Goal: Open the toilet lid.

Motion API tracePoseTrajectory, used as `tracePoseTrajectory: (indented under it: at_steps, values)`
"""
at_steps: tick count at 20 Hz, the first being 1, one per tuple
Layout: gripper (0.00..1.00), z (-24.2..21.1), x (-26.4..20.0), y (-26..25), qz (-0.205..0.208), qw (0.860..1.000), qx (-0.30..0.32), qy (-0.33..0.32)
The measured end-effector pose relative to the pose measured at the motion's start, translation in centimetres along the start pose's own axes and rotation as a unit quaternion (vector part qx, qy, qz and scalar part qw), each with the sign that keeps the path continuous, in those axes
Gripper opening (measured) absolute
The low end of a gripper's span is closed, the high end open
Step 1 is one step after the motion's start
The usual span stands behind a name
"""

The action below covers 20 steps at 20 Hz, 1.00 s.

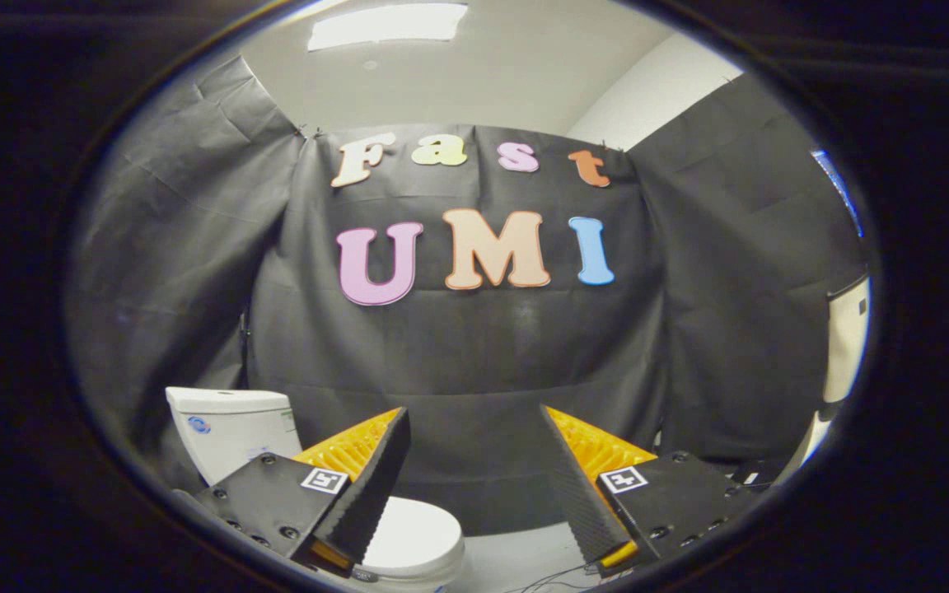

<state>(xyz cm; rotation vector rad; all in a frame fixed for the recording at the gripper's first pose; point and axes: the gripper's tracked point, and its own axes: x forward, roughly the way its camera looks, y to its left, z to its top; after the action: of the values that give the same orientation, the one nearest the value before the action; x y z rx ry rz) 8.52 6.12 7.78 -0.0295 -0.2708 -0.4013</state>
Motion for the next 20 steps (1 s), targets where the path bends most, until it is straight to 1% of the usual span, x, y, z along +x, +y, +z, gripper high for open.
tracePoseTrajectory:
  at_steps: [2,5,8,10,11,12,14,17,20]
  values:
    - [0.92,0.1,0.0,-0.4,-0.038,0.999,-0.012,-0.005]
    - [0.91,-0.5,-0.3,-0.3,-0.077,0.997,-0.03,-0.002]
    - [0.91,-1.3,-0.6,-2.2,-0.155,0.986,-0.066,0.003]
    - [0.91,-1.7,-1.1,-2.2,-0.185,0.98,-0.075,0.002]
    - [0.92,-1.5,-1.6,-2.3,-0.203,0.976,-0.076,-0.01]
    - [0.91,-0.8,-1.7,-2.4,-0.214,0.973,-0.076,-0.03]
    - [0.9,-1.0,-1.6,-1.1,-0.21,0.975,-0.058,-0.046]
    - [0.89,-2.7,-1.7,-0.1,-0.219,0.975,-0.023,-0.032]
    - [0.88,-5.4,-2.1,1.7,-0.228,0.973,0.03,-0.01]
